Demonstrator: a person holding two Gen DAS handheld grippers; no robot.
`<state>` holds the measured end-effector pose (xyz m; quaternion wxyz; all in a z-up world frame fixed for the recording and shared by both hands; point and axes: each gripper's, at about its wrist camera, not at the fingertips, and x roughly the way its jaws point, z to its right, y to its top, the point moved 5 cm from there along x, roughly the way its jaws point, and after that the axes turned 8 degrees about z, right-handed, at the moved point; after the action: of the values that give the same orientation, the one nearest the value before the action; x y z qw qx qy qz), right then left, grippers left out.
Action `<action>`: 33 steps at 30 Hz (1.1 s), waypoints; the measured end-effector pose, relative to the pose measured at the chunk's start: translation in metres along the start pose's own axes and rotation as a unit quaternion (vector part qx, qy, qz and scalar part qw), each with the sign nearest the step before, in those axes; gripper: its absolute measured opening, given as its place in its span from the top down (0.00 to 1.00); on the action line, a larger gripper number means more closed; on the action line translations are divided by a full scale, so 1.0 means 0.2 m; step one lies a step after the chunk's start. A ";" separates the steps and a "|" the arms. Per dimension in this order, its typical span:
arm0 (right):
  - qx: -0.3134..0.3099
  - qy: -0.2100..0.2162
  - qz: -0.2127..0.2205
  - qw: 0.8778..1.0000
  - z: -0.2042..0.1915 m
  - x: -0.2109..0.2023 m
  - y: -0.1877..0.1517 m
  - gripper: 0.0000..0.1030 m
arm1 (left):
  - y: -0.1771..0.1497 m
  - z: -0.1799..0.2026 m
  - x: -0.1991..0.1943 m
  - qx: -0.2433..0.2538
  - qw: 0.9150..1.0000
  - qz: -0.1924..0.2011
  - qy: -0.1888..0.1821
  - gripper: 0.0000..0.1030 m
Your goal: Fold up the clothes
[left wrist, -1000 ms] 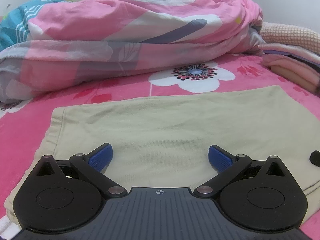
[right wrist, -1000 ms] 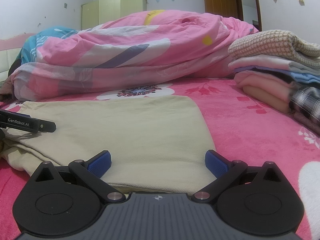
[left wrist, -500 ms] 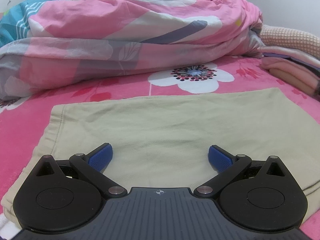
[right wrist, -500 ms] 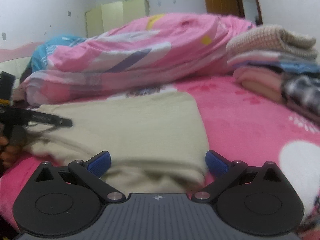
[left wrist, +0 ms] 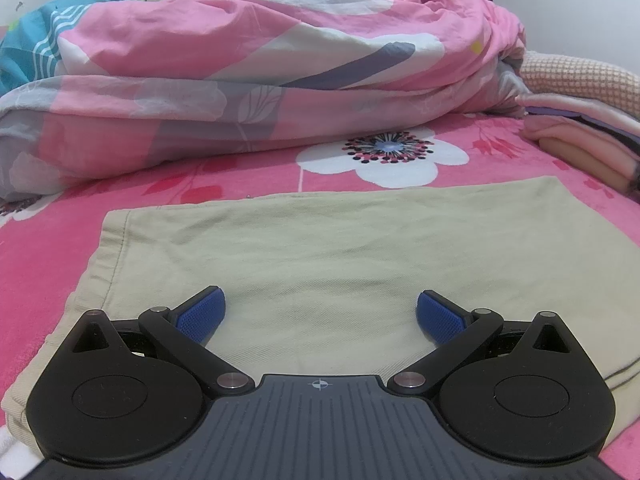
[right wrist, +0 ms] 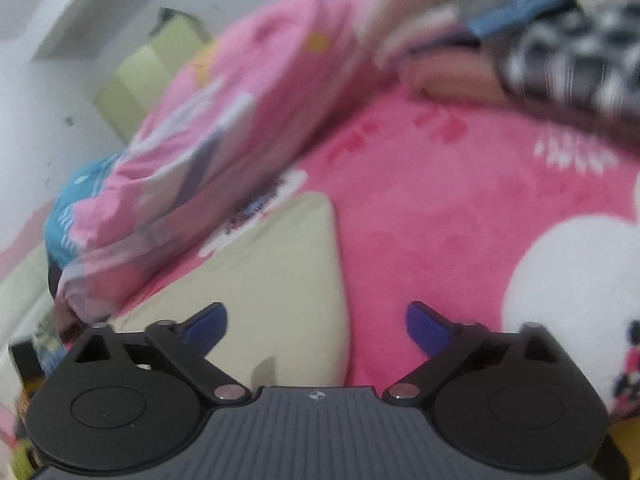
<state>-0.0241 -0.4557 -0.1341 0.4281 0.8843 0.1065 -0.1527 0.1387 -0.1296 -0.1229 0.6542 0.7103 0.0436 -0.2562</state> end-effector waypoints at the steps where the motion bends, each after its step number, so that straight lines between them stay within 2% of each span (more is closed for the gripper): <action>1: 0.009 0.002 -0.006 1.000 0.01 0.03 0.02 0.08 | 0.00 0.00 0.00 0.000 1.000 0.000 0.000 0.00; 3: 0.022 0.009 -0.017 1.000 0.02 0.09 0.05 0.11 | 0.00 0.00 0.00 0.000 1.000 0.001 0.000 0.00; 5: 0.035 0.016 -0.032 0.999 0.03 0.16 0.08 0.19 | 0.00 0.00 0.00 0.000 1.000 0.002 0.000 0.00; 11: 0.077 0.036 -0.066 0.994 0.09 0.39 0.18 0.27 | 0.00 -0.01 0.00 -0.001 1.000 0.003 0.000 0.00; 14: 0.084 0.046 -0.076 0.993 0.10 0.43 0.20 0.28 | 0.00 -0.01 0.00 -0.001 1.000 0.003 0.000 0.00; 19: 0.063 0.067 -0.088 0.992 0.08 0.33 0.13 0.37 | 0.00 -0.01 0.00 -0.001 1.000 0.003 0.000 0.00; 25: 0.068 0.108 -0.114 0.985 0.06 0.17 0.05 0.37 | 0.00 -0.01 0.00 -0.002 1.000 0.003 0.000 0.00; 28: 0.083 0.111 -0.120 0.983 0.07 0.21 0.06 0.37 | 0.00 -0.01 0.00 -0.002 1.000 0.003 0.000 0.00; 30: 0.097 0.117 -0.122 0.981 0.09 0.24 0.06 0.41 | 0.00 -0.01 0.00 -0.002 1.000 0.003 0.000 0.00; 33: 0.119 0.126 -0.126 0.977 0.11 0.29 0.07 0.55 | 0.00 -0.01 0.00 -0.002 1.000 0.002 0.000 0.00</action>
<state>0.0311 -0.4770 -0.1581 0.2802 0.9206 0.2510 -0.1043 0.1389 -0.1282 -0.1233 0.6563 0.7090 0.0427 -0.2545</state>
